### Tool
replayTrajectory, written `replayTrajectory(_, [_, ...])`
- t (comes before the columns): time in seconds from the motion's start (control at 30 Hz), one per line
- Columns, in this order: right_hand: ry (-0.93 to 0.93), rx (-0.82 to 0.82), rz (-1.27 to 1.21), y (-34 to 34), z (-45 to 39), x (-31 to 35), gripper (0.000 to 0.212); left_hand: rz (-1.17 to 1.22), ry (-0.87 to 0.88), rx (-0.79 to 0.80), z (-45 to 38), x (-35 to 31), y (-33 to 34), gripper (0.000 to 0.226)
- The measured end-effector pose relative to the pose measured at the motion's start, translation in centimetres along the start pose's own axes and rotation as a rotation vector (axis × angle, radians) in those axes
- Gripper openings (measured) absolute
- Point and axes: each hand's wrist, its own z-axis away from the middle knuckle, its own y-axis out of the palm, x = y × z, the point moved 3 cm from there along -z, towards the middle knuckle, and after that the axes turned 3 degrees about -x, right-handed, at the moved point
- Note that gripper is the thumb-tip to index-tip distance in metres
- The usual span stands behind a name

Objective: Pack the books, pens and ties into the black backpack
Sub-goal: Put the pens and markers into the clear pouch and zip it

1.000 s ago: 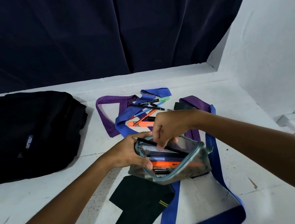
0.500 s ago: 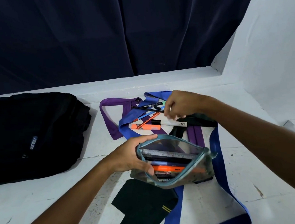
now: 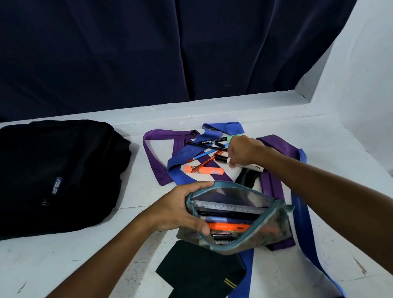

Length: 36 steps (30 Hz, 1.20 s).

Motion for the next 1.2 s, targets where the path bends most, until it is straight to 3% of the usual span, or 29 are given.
replayTrajectory(0.13, [0.01, -0.113, -0.332, -4.6, 2.0, 1.1, 0.025, 0.015, 0.007, 0.029, -0.1, 0.2, 0.0, 0.092])
replayTrajectory(0.27, [-0.226, 0.131, -0.532, -8.1, 8.0, 5.0, 0.015, -0.006, -0.018, 0.017, -0.2, 0.3, -0.1, 0.1])
replayTrajectory(0.33, [-0.291, 0.282, -0.442, -7.8, 9.9, 6.0, 0.016, -0.008, -0.027, 0.007, -0.2, 0.4, -0.1, 0.104])
replayTrajectory(0.43, [-0.345, 0.439, -0.179, -5.5, 11.2, 6.9, 0.018, -0.013, -0.005, -0.006, -0.2, 0.3, -0.1, 0.088])
replayTrajectory(0.53, [-0.408, 0.503, 0.045, -2.9, 11.5, 7.5, 0.028, -0.057, 0.013, 0.012, -0.2, 0.1, 0.0, 0.09])
replayTrajectory(0.6, [-0.393, 0.515, 0.038, -2.8, 11.3, 7.4, 0.024, -0.058, 0.019, 0.01, -0.1, 0.0, 0.0, 0.09])
replayTrajectory(0.67, [-0.383, 0.484, -0.033, -4.0, 10.5, 7.1, 0.015, -0.018, 0.012, 0.008, 0.1, -0.1, 0.1, 0.095])
replayTrajectory(0.73, [-0.346, 0.346, -0.189, -5.4, 8.6, 6.5, 0.008, -0.009, 0.011, 0.007, 0.3, -0.2, 0.3, 0.095])
replayTrajectory(0.87, [-0.195, 0.063, -0.354, -4.5, 3.9, 4.1, 0.016, -0.014, 0.024, 0.006, 0.5, -0.4, 0.4, 0.085])
replayTrajectory(1.1, [-0.338, 0.053, -0.048, 0.5, 0.1, 4.1, 0.04, 0.032, 0.044, -0.012, 0.6, -0.6, 0.5, 0.078])
replayTrajectory(1.2, [-0.402, 0.044, 0.055, 1.0, -0.3, 4.2, 0.037, 0.036, 0.046, -0.011, 0.4, -0.5, 0.5, 0.081])
